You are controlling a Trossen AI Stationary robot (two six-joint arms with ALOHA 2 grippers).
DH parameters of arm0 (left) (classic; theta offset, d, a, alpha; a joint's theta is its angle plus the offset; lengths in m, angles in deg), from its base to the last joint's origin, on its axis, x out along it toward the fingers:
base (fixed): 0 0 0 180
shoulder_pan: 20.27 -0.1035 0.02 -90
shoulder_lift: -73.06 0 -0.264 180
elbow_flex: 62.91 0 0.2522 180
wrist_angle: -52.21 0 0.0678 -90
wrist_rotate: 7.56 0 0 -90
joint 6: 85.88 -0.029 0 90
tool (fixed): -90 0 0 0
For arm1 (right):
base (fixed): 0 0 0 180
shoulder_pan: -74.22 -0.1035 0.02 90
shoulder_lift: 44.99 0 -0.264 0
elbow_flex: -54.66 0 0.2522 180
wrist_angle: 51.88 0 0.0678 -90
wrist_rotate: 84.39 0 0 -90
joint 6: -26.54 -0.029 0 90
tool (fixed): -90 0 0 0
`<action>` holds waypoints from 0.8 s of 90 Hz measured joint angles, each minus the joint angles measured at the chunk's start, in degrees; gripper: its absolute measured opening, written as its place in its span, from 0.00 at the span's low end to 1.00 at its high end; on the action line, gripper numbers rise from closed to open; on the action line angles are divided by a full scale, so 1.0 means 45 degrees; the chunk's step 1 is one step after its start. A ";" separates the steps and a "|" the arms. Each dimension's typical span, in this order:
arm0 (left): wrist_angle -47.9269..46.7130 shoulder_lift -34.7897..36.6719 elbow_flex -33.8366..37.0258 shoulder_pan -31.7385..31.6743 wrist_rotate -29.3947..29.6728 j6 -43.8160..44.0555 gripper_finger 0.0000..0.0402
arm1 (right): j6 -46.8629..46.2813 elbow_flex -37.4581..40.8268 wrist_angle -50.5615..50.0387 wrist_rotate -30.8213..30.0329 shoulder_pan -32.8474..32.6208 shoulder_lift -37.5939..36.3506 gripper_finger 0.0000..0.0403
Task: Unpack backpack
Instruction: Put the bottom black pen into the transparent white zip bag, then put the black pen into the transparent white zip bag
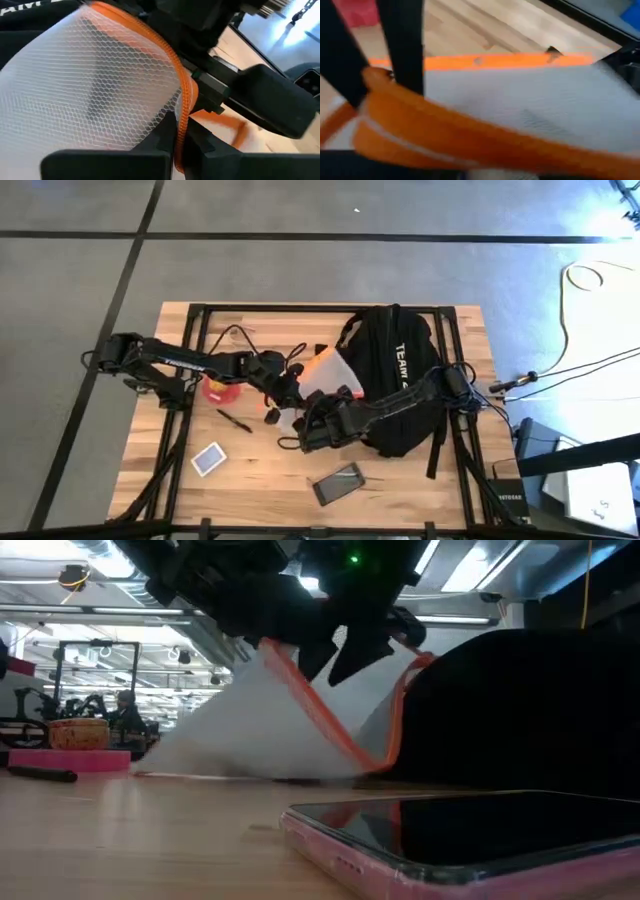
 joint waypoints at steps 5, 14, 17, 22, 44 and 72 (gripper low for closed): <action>0.0055 -0.0019 0.0000 -0.0002 0.0039 -0.0043 0.00 | -0.0321 -0.0008 -0.0470 0.0031 -0.0076 0.0004 0.52; 0.0211 -0.0029 -0.0016 0.0048 0.0334 -0.0068 0.00 | -0.1000 -0.0061 -0.1068 0.0086 -0.0250 0.0000 0.63; 0.0212 -0.0029 -0.0023 0.0047 0.0361 -0.0073 0.00 | -0.1059 -0.0070 -0.1139 0.0093 -0.0344 -0.0002 0.65; 0.0207 -0.0029 -0.0029 0.0047 0.0356 -0.0074 0.00 | -0.1003 -0.0117 -0.1201 0.0105 -0.0566 -0.0029 0.67; 0.0060 -0.0029 -0.0029 0.0047 0.0356 -0.0251 0.00 | 0.0798 -0.1393 -0.2118 0.0177 -0.2056 -0.0063 0.68; 0.0105 -0.0034 -0.0029 0.0047 0.0347 -0.0350 0.00 | 0.1607 -0.2230 -0.0362 0.0316 -0.3281 -0.0028 0.68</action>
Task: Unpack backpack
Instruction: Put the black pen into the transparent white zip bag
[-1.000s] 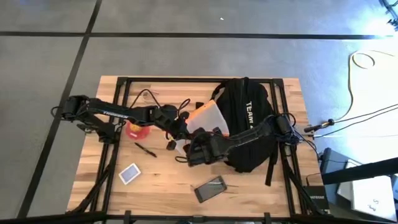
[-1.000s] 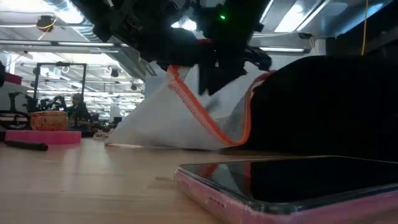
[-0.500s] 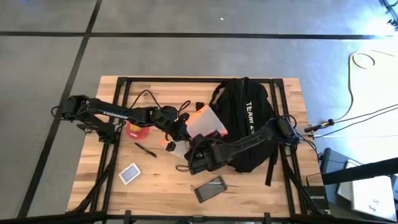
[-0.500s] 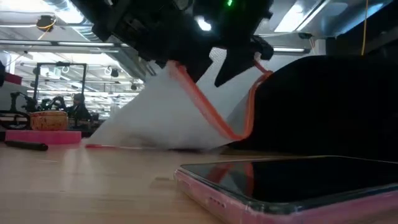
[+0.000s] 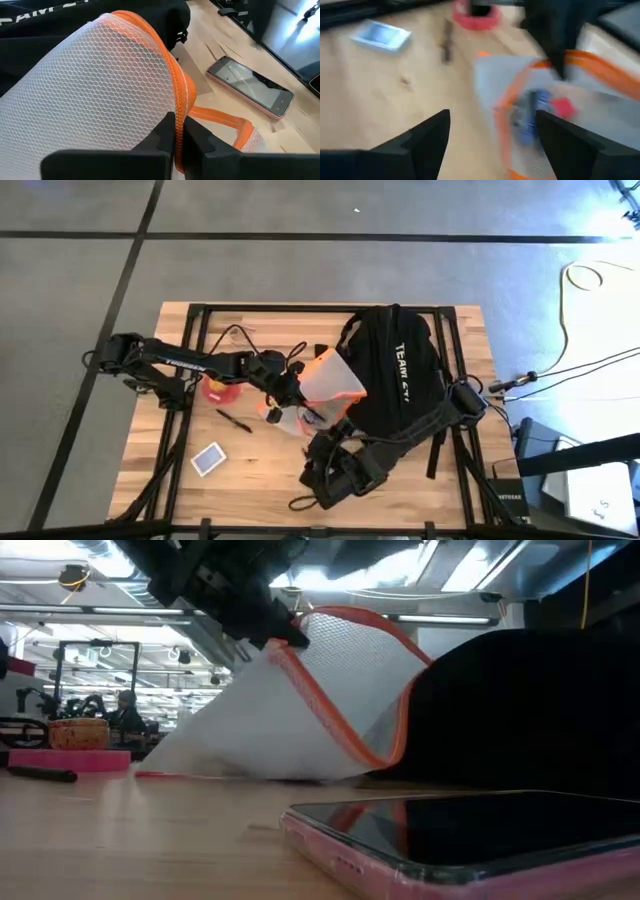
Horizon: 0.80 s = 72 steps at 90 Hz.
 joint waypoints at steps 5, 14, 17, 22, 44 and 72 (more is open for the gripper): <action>0.0002 0.0000 0.0000 0.0000 0.0000 0.0022 0.00 | 0.1048 0.0483 0.1759 0.0384 0.0019 0.0176 0.68; 0.0041 0.0000 0.0000 0.0000 -0.0005 0.0043 0.00 | 0.3134 0.1596 0.5995 0.0369 0.0087 0.0726 0.66; 0.0068 0.0000 0.0000 0.0000 -0.0006 0.0085 0.00 | 0.3835 0.1986 0.7592 0.0351 0.0161 0.0891 0.65; 0.0075 0.0000 0.0000 0.0000 -0.0015 0.0163 0.00 | 0.4694 0.2544 0.9962 0.0750 0.0365 0.1143 0.62; 0.0192 -0.0003 0.0005 0.0000 -0.0034 0.0254 0.00 | 0.6348 0.3073 1.5220 0.3887 0.1815 0.3253 0.56; 0.0295 -0.0010 0.0005 0.0000 0.0005 0.0257 0.00 | 0.8987 -0.0396 1.4926 0.4929 0.2984 0.5860 0.75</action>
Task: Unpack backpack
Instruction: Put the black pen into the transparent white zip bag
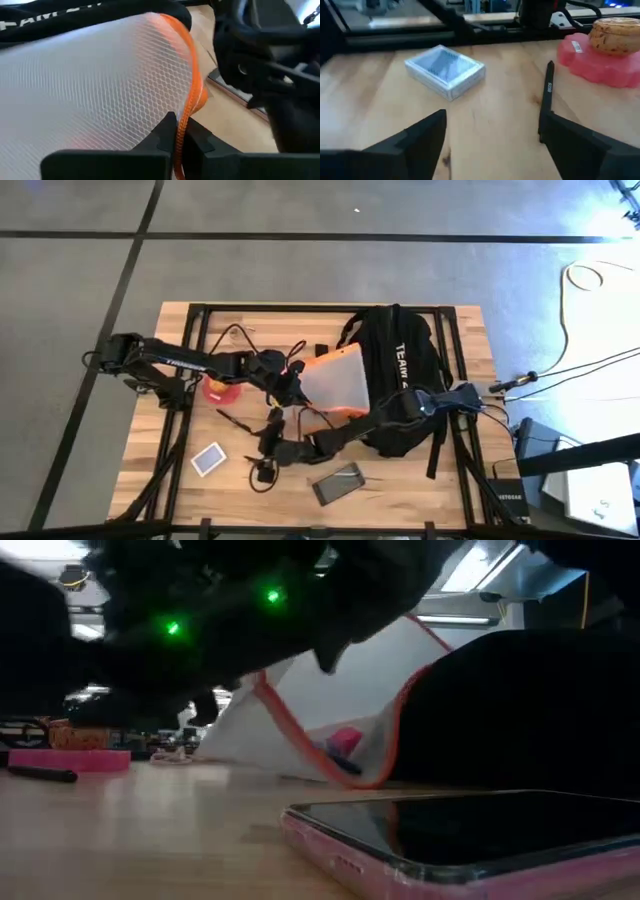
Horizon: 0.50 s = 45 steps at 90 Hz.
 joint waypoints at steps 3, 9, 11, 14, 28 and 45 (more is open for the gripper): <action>-0.0007 0.0000 0.0000 0.0000 -0.0003 0.0000 0.00 | 0.0027 -0.0353 -0.0196 -0.0172 0.0049 0.0269 0.76; -0.0021 0.0000 0.0000 0.0000 -0.0008 0.0003 0.00 | -0.0154 -0.0878 -0.0753 -0.0762 0.0144 0.0686 0.78; -0.0013 0.0000 0.0000 0.0000 -0.0005 0.0000 0.00 | -0.0298 -0.1034 -0.0867 -0.1025 0.0196 0.0848 0.78; -0.0027 0.0000 0.0000 0.0000 -0.0005 0.0005 0.00 | -0.0467 -0.1204 -0.0891 -0.1346 0.0242 0.1065 0.78; -0.0021 0.0000 0.0000 0.0000 -0.0002 -0.0003 0.00 | -0.1441 -0.1649 -0.1025 -0.1688 0.0421 0.1530 0.75; -0.0006 0.0000 0.0000 0.0000 0.0000 -0.0010 0.00 | -0.2663 -0.1676 -0.1033 -0.1590 0.0667 0.1672 0.68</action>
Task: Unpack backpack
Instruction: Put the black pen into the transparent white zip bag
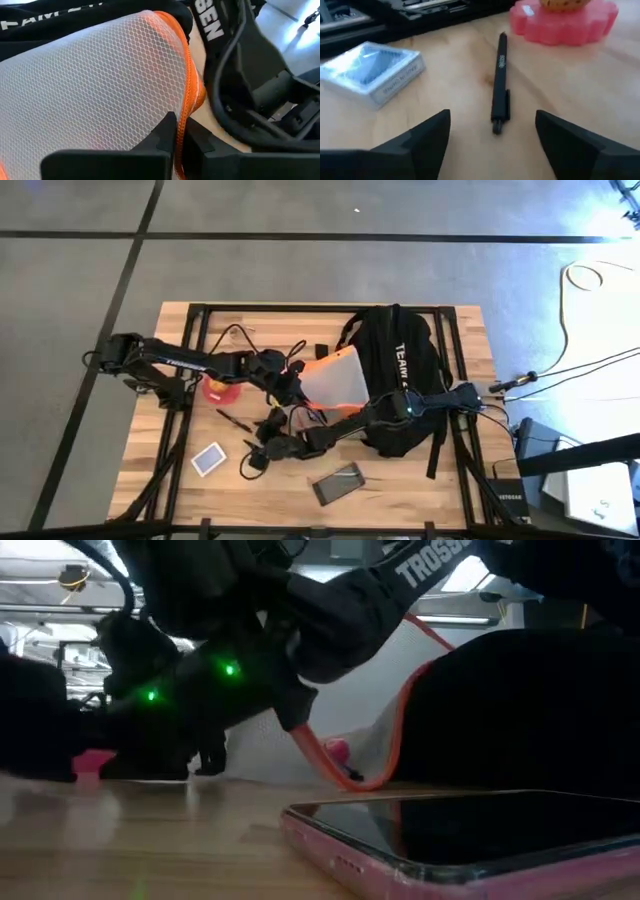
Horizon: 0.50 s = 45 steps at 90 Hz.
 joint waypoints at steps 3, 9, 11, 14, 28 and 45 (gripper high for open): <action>-0.0002 0.0000 0.0000 0.0000 0.0005 -0.0005 0.00 | -0.0024 -0.0002 0.0007 0.0027 0.0073 0.0000 0.66; 0.0007 0.0000 0.0000 -0.0015 0.0015 0.0005 0.00 | 0.0022 0.0003 -0.0006 0.0096 0.0192 0.0000 0.63; 0.0016 0.0000 0.0000 -0.0018 0.0037 0.0005 0.00 | 0.0023 0.0003 -0.0003 0.0117 0.0216 0.0000 0.62; 0.0020 0.0005 0.0000 -0.0018 0.0061 0.0005 0.00 | 0.0035 0.0003 -0.0002 0.0123 0.0261 0.0000 0.61; 0.0191 0.0005 0.0005 -0.0029 0.0100 0.0010 0.00 | 0.0724 0.0003 -0.0011 0.0296 0.0458 0.0000 0.59; 0.0294 0.0005 0.0005 -0.0012 0.0016 0.0010 0.00 | 0.2545 0.0013 -0.0024 0.1076 0.0589 0.0000 0.58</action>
